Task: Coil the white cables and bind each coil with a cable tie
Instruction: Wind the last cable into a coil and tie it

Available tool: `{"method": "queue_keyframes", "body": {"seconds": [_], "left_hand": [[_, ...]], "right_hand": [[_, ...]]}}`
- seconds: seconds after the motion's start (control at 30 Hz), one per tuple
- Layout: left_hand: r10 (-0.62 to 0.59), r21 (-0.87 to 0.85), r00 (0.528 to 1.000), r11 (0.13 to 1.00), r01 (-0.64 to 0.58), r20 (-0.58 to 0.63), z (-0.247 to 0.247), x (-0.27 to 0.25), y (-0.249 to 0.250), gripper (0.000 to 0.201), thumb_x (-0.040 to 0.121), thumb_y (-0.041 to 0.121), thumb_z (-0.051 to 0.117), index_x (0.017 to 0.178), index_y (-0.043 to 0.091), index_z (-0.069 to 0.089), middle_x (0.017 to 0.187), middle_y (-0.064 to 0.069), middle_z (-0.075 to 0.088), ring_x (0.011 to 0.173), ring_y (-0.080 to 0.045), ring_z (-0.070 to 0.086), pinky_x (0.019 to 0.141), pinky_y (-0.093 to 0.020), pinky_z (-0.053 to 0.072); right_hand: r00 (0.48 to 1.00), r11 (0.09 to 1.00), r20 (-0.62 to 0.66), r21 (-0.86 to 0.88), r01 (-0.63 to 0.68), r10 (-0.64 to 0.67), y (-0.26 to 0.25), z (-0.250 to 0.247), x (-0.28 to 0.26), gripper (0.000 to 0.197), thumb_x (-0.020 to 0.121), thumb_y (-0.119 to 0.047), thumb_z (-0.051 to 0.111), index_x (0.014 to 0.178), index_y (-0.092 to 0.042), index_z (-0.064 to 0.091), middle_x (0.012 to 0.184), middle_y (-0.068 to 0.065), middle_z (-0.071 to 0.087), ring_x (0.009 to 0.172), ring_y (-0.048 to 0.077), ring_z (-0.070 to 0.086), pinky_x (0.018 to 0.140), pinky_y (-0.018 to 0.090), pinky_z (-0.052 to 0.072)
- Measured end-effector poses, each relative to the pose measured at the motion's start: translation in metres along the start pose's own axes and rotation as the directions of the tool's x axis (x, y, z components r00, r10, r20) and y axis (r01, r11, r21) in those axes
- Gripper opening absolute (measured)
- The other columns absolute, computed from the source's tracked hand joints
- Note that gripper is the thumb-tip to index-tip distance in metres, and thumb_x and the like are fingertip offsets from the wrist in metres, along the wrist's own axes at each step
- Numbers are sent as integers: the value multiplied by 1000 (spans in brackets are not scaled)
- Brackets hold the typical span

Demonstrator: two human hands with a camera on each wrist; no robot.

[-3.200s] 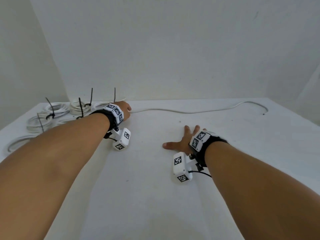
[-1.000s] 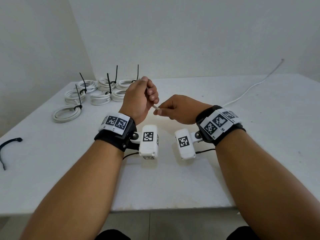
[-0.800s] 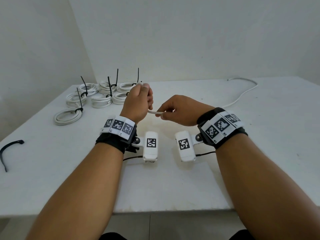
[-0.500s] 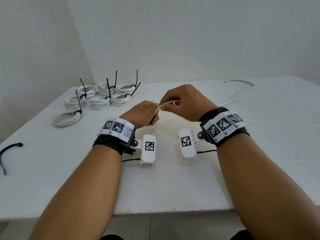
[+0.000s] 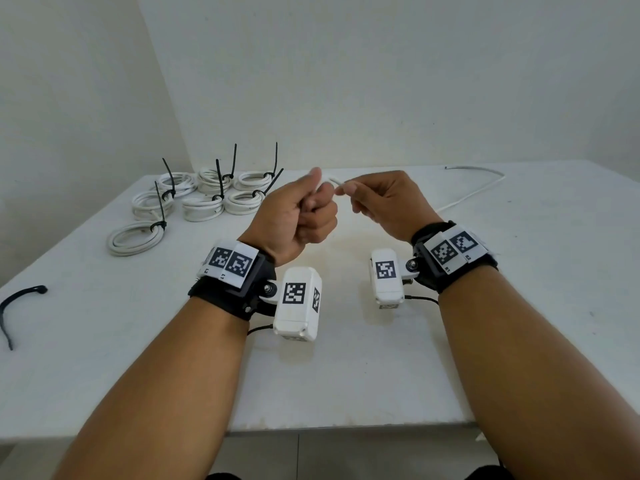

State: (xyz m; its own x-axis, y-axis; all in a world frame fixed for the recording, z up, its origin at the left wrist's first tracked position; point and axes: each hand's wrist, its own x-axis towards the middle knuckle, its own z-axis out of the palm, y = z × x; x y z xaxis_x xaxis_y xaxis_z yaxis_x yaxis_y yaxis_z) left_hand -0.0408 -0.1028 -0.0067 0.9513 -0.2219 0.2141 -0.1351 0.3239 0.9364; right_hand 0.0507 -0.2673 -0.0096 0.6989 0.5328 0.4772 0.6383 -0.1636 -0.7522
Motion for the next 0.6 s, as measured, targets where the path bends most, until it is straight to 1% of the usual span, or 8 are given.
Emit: {"method": "queue_keyframes", "body": {"seconds": [0.1, 0.17, 0.2, 0.27, 0.37, 0.47, 0.53, 0.6], "left_hand": [[87, -121, 996, 989, -83, 30, 2, 0, 3, 48, 100, 38, 25, 59, 21, 44, 51, 6, 19, 46, -12, 15, 44, -23, 14], [155, -171, 988, 973, -155, -15, 2, 1, 5, 45, 101, 34, 27, 63, 19, 45, 51, 6, 27, 46, -12, 22, 46, -22, 21], [189, -194, 981, 961, -196, -53, 1, 2, 6, 43, 102, 33, 27, 65, 18, 44, 52, 6, 31, 45, -12, 26, 46, -22, 27], [251, -202, 954, 938, -282, -164, -1, 4, 6, 40, 105, 31, 26, 71, 15, 40, 54, 4, 34, 46, -12, 33, 47, -22, 34], [303, -125, 884, 922, -366, -357, -5, 9, 5, 37, 106, 28, 28, 73, 14, 37, 53, 4, 34, 47, -12, 33, 49, -24, 31], [332, 92, 814, 940, -330, -477, -12, 13, -1, 38, 107, 24, 28, 72, 13, 37, 51, 5, 36, 45, -12, 35, 49, -23, 32], [369, 276, 801, 924, -264, -472, -12, 13, -4, 37, 107, 23, 28, 72, 14, 37, 52, 8, 37, 47, -12, 37, 51, -22, 34], [391, 447, 800, 877, -174, -455, -10, 12, -6, 37, 107, 24, 28, 72, 15, 37, 55, 8, 36, 51, -13, 38, 53, -22, 34]], "right_hand": [[992, 996, 120, -82, -29, 38, -5, 6, -4, 45, 100, -36, 55, 58, -47, 67, 51, -12, 54, 46, 4, 42, 54, 16, 39], [978, 988, 195, -145, -47, 76, -8, 12, -5, 52, 101, -37, 51, 50, -43, 61, 48, -12, 51, 46, 5, 40, 57, 19, 40], [967, 982, 234, -176, -62, 102, -9, 14, -4, 50, 101, -39, 50, 53, -41, 62, 49, -11, 49, 46, 6, 40, 59, 22, 40], [934, 973, 319, -212, -92, 158, -12, 18, -4, 37, 100, -45, 49, 73, -40, 73, 50, -10, 48, 46, 6, 39, 61, 23, 40], [901, 963, 393, -254, -89, 187, -16, 24, -3, 29, 99, -47, 50, 97, -34, 77, 56, -10, 50, 47, 2, 43, 63, 21, 41], [887, 941, 420, -334, -45, 192, -18, 29, -3, 33, 97, -47, 53, 103, -24, 76, 65, -3, 55, 55, 5, 47, 62, 21, 40], [879, 938, 442, -347, -16, 179, -18, 31, -4, 40, 96, -45, 55, 104, -11, 73, 68, 4, 52, 61, 13, 45, 64, 27, 39], [872, 936, 458, -353, 1, 172, -19, 29, -5, 34, 94, -41, 58, 103, -14, 74, 66, 3, 52, 60, 13, 44, 63, 28, 38]]}}
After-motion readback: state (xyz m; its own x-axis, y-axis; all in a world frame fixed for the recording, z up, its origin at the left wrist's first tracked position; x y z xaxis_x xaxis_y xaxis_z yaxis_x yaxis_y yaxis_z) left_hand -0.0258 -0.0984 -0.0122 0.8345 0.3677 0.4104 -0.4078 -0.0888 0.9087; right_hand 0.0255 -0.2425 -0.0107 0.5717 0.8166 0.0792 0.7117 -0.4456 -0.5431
